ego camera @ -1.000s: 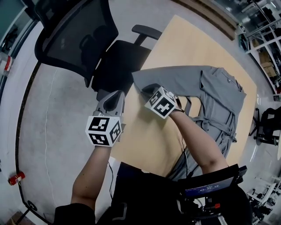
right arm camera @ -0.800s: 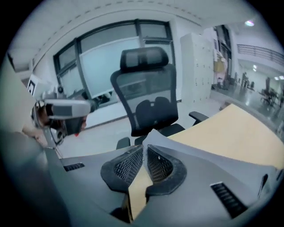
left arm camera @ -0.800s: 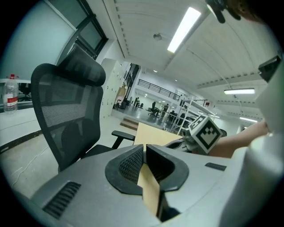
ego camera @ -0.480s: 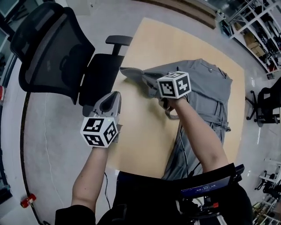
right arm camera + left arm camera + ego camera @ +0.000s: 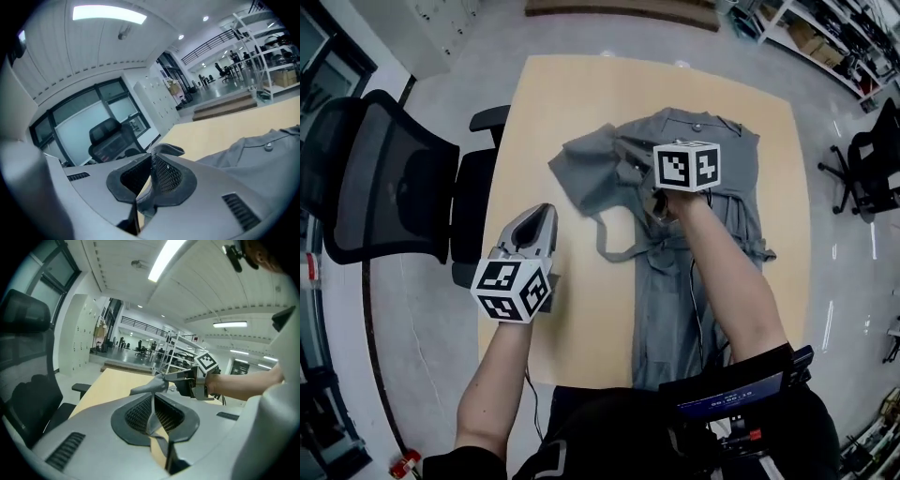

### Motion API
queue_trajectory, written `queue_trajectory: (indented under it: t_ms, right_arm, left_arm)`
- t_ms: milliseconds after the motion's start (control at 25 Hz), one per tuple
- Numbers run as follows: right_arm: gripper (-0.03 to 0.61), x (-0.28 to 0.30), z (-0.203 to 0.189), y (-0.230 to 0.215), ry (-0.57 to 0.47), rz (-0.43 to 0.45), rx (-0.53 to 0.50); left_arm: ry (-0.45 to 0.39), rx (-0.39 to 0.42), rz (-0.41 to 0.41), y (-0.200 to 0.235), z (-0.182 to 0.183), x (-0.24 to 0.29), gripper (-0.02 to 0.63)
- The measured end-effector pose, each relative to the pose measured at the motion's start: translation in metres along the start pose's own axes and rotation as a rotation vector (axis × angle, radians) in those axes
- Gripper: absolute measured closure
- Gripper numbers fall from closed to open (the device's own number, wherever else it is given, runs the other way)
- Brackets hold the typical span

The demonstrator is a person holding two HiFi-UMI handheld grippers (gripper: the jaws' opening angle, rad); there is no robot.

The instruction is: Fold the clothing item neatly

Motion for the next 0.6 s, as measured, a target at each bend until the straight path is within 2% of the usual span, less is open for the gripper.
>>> queue_trajectory:
  t_ms: [280,600]
  right_arm:
    - [0.54,-0.083,0.021,-0.114,-0.127,-0.153,0.101]
    - [0.54,-0.184,-0.001,-0.218,-0.221,-0.301,0.233]
  left_arm:
    - [0.08,0.08,-0.083,-0.064,0.003,0.058,0.597]
    - [0.173,0.139,-0.162,-0.121,-0.004,0.109,0.597]
Point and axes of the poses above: the fingertips, and each gripper's own axes: x forward along the fingers, y to its left, z out of its top, the point moved 9 cm from there along -x, backward along the fingers, and after that the axes turned 8 degrees about -z, right-handed, at the moved point
